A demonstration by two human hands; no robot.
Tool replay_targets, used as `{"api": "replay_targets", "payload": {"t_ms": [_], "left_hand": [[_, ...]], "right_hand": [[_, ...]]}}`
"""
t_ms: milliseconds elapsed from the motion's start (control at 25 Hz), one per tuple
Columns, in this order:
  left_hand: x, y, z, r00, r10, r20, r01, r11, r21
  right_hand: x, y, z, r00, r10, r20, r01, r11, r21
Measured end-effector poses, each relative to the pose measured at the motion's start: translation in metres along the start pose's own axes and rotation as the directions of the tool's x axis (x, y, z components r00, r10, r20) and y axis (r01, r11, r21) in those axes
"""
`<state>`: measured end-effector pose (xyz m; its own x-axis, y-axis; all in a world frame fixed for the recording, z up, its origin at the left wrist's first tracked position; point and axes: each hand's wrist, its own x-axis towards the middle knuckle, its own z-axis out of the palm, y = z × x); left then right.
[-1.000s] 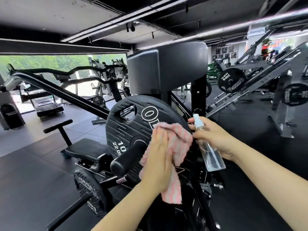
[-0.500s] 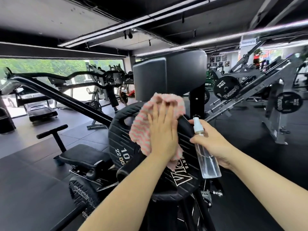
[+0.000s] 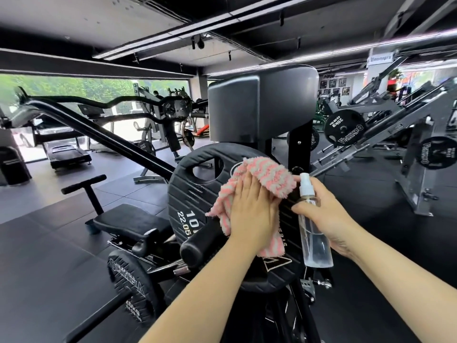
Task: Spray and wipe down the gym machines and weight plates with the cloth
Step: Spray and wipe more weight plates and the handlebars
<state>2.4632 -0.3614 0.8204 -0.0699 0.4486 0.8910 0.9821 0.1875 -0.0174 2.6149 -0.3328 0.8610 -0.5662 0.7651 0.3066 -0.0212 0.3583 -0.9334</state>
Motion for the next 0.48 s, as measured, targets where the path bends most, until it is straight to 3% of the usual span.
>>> {"api": "replay_targets", "payload": {"t_ms": [120, 240, 360, 480], "left_hand": [[0.021, -0.009, -0.006, 0.999, -0.018, -0.048, 0.017, 0.999, -0.034], [0.048, -0.023, -0.017, 0.990, 0.065, -0.127, -0.071, 0.996, -0.049], [0.072, -0.037, -0.025, 0.971, 0.213, -0.109, -0.221, 0.973, -0.062], [0.082, -0.047, -0.024, 0.952, 0.291, -0.100, -0.297, 0.953, -0.063]], "right_hand": [[-0.003, 0.000, 0.005, 0.999, -0.009, -0.040, 0.010, 1.000, 0.016], [-0.007, -0.003, 0.008, 0.998, -0.007, -0.058, 0.007, 1.000, -0.010], [-0.001, -0.019, 0.010, 0.998, -0.054, -0.021, 0.049, 0.980, -0.195], [0.019, -0.045, 0.019, 0.983, -0.183, 0.026, 0.177, 0.893, -0.414]]}}
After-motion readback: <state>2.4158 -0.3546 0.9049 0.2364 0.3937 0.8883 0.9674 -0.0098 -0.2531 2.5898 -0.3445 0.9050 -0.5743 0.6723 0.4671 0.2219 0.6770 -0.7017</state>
